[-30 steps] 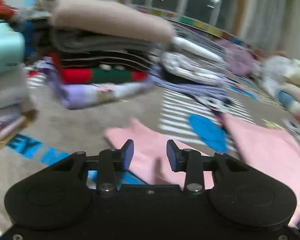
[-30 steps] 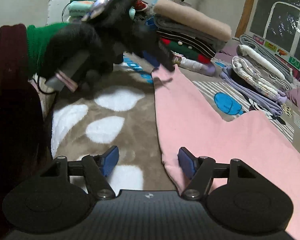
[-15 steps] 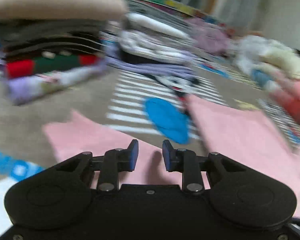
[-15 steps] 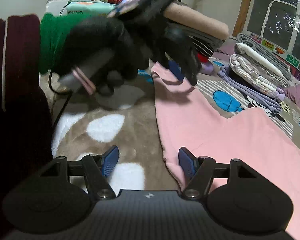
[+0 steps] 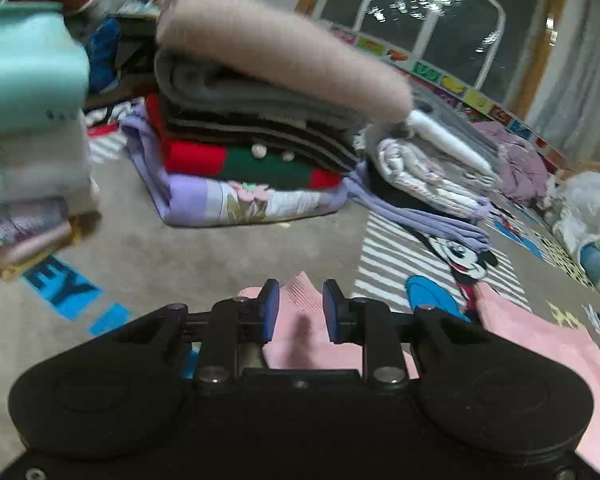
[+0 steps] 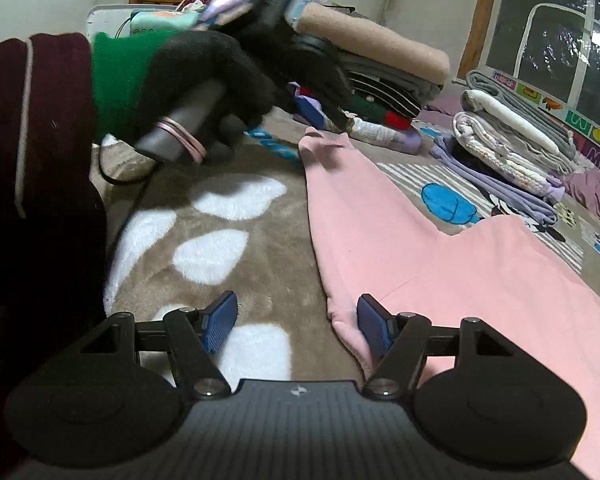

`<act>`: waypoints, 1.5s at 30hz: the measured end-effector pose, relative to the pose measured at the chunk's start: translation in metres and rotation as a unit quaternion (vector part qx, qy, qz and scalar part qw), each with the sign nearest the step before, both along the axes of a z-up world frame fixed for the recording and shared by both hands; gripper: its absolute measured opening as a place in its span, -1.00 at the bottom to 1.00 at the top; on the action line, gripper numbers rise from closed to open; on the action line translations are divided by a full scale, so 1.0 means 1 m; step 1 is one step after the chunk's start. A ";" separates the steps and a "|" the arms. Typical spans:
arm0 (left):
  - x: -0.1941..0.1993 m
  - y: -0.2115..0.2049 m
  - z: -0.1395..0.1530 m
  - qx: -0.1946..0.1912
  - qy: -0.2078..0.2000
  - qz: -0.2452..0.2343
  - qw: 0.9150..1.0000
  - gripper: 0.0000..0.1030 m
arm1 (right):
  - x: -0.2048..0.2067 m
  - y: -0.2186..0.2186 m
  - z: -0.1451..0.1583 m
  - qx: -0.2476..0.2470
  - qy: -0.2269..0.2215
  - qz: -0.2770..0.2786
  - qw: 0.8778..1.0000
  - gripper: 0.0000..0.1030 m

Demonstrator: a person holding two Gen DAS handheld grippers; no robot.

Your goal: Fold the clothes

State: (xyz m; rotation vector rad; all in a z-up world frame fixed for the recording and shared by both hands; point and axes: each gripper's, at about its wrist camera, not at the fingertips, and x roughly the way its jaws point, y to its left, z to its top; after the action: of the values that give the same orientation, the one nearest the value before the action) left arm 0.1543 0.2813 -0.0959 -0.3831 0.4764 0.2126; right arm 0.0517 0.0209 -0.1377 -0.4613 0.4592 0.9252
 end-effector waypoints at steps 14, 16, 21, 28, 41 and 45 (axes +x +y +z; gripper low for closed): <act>-0.025 -0.058 -0.014 0.160 0.016 -0.058 0.985 -0.54 | 0.002 0.001 0.004 -0.006 0.011 0.000 1.000 0.30; -0.021 -0.059 -0.019 0.111 0.020 -0.112 0.987 -0.53 | -0.001 0.004 0.005 -0.014 0.002 0.001 1.000 0.30; -0.021 -0.103 -0.027 0.192 0.056 -0.081 0.977 -0.39 | -0.007 -0.004 0.013 -0.011 0.002 -0.003 1.000 0.29; -0.045 -0.134 -0.012 0.136 -0.006 -0.099 0.986 0.27 | -0.015 -0.084 0.038 0.093 0.041 -0.065 0.993 0.29; -0.054 -0.243 -0.010 0.144 -0.001 -0.186 0.972 0.30 | 0.024 -0.318 0.033 0.344 0.129 -0.358 0.858 0.30; -0.049 -0.295 -0.012 0.174 0.017 -0.245 0.954 0.24 | 0.023 -0.379 0.001 0.387 0.148 -0.428 0.803 0.32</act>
State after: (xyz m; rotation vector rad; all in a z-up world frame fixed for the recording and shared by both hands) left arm 0.1054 -0.0139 -0.1077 0.0896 0.5414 -0.1812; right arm 0.0747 -0.3577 -0.1370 0.6366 0.4595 0.2197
